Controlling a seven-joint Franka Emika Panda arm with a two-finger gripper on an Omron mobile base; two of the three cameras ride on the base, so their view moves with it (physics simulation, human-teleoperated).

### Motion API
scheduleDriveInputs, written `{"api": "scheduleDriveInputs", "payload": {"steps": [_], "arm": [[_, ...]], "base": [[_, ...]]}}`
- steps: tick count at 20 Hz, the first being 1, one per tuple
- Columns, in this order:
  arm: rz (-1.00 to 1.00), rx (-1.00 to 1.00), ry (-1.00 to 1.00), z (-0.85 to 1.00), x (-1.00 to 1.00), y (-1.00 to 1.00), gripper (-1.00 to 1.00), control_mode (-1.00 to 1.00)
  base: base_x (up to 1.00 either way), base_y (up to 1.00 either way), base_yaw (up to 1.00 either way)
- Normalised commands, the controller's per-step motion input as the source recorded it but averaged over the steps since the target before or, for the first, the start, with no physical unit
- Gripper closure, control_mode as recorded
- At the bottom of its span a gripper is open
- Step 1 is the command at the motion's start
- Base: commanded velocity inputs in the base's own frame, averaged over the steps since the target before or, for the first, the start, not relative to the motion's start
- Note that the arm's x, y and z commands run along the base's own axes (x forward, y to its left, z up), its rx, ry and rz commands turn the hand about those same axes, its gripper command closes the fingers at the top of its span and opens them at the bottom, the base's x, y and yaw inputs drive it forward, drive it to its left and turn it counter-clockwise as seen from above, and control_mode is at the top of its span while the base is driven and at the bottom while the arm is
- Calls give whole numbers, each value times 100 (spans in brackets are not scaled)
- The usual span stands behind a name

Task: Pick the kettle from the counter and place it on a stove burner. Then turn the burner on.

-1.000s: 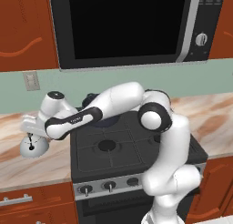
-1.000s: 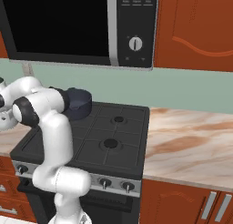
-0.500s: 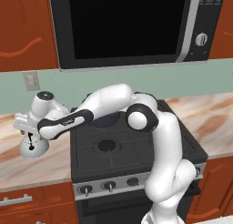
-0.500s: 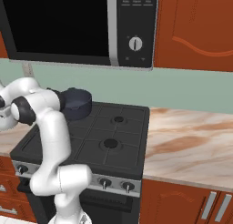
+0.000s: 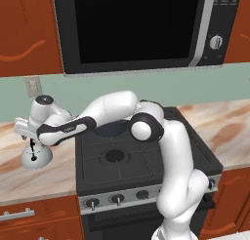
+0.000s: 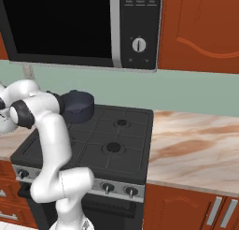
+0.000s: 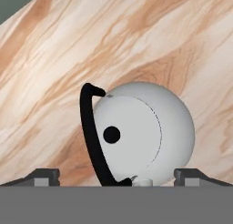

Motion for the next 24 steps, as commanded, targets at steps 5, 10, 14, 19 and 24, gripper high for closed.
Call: {"api": "scheduleDriveInputs", "payload": {"steps": [5, 10, 14, 19, 24], "arm": [[0, 0, 0, -34, 6, 2, 100, -100], [0, 0, 0, -33, 0, 0, 100, -100], [0, 0, 0, -4, 0, 0, 100, -100], [-1, 0, 0, 4, -2, -9, 100, -100], [-2, 0, 0, 24, -10, -13, 100, -100]], "base": [[0, 0, 0], [0, 0, 0], [0, 0, 0], [0, 0, 0], [0, 0, 0]]}}
